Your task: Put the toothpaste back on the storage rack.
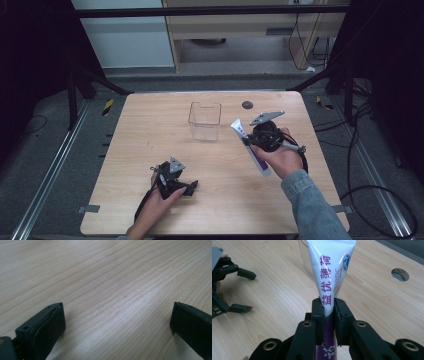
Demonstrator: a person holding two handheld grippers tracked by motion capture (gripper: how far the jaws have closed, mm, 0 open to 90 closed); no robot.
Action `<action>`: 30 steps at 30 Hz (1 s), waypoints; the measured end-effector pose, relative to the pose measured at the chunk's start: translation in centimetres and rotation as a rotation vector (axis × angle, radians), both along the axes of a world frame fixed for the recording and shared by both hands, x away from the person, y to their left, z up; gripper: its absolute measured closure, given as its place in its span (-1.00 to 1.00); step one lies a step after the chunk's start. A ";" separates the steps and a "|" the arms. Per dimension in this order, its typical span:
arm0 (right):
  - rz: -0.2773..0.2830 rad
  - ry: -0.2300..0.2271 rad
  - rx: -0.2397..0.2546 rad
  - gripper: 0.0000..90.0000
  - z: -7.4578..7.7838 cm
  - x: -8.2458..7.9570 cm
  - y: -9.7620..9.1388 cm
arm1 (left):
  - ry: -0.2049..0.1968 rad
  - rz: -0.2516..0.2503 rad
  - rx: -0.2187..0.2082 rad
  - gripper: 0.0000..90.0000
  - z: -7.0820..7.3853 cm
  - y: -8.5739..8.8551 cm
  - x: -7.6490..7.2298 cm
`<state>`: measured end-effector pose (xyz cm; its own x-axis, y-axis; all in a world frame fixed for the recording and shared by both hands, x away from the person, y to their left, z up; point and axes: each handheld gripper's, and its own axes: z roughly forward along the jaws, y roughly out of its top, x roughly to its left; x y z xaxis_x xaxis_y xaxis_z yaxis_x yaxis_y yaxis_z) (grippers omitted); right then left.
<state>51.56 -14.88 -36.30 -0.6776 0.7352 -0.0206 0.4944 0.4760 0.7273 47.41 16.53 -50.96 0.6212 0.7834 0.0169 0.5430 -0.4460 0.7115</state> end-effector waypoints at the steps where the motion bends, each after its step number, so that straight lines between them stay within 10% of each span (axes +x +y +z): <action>1: -0.001 0.000 0.004 0.77 0.0 0.0 0.1 | 0.000 0.000 0.000 -1.00 0.0 0.0 0.0; 30: -0.049 -0.124 0.133 0.77 -1.7 -0.9 0.6 | 0.000 -0.003 0.002 -1.00 0.0 0.0 -0.1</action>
<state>50.69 -14.32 -38.02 -0.6393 0.7689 -0.0023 0.4168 0.3491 0.8393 47.33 16.55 -50.96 0.6234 0.7817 0.0188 0.5415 -0.4489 0.7108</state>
